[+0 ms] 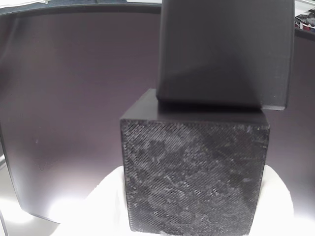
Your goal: Stack 3 Blocks on the chosen place.
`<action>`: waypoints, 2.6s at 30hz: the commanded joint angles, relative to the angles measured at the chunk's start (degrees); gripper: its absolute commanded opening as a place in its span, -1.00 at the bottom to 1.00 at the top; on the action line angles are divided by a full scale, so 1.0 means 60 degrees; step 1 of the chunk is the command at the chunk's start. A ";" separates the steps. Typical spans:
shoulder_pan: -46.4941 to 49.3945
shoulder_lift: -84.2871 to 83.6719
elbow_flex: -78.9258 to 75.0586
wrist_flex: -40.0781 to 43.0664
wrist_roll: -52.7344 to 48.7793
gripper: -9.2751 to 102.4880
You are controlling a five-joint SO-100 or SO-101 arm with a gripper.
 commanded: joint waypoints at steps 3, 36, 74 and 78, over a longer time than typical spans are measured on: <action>0.0059 0.0337 0.0015 -0.0293 -0.0044 -0.29; -0.0161 0.1919 -0.0059 -0.0410 0.0103 -0.14; -0.1523 0.8438 0.2358 0.3618 1.2437 -0.84; -0.1831 0.8774 0.2344 0.4790 1.4165 -0.84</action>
